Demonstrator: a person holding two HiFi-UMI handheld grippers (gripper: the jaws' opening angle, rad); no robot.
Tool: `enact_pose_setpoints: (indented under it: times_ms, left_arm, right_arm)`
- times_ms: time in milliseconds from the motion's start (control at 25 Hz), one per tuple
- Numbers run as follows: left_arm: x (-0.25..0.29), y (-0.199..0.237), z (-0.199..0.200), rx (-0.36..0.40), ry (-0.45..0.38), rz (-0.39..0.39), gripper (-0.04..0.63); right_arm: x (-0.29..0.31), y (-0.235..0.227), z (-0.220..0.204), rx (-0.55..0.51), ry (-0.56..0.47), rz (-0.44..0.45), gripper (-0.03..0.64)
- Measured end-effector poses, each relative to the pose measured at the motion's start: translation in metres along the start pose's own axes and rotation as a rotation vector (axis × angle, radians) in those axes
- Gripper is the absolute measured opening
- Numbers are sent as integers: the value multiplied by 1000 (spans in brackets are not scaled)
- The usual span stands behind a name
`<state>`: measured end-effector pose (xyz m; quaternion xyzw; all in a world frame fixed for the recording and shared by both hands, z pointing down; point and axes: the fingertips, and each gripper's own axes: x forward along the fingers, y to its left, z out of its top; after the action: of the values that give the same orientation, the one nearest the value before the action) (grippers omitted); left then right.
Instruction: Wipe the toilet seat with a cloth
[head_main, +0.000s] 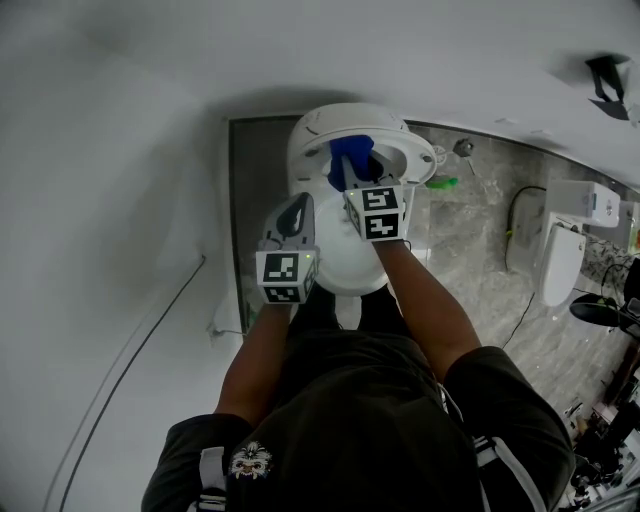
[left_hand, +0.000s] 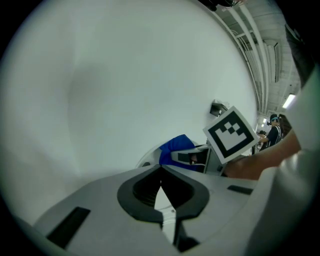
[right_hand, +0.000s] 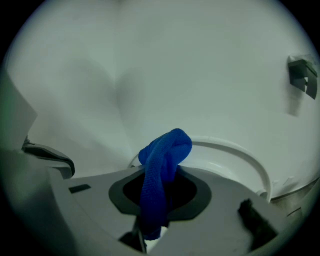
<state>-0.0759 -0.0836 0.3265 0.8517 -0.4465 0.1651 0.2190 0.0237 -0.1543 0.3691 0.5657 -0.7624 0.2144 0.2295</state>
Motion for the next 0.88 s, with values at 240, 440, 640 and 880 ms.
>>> enact_pose_setpoints:
  times_ms: [240, 440, 640, 880]
  left_arm:
    - [17, -10, 2, 32, 7, -13, 9]
    - [27, -18, -1, 56, 24, -18, 9]
    - [34, -35, -9, 67, 43, -34, 9]
    - [42, -54, -16, 82, 61, -54, 9]
  right_arm:
    - [-13, -29, 1, 45, -28, -35, 77]
    - [-25, -63, -5, 78, -44, -80, 77]
    - [-36, -95, -15, 78, -38, -127, 77]
    - [-45, -124, -35, 86, -4, -172, 77]
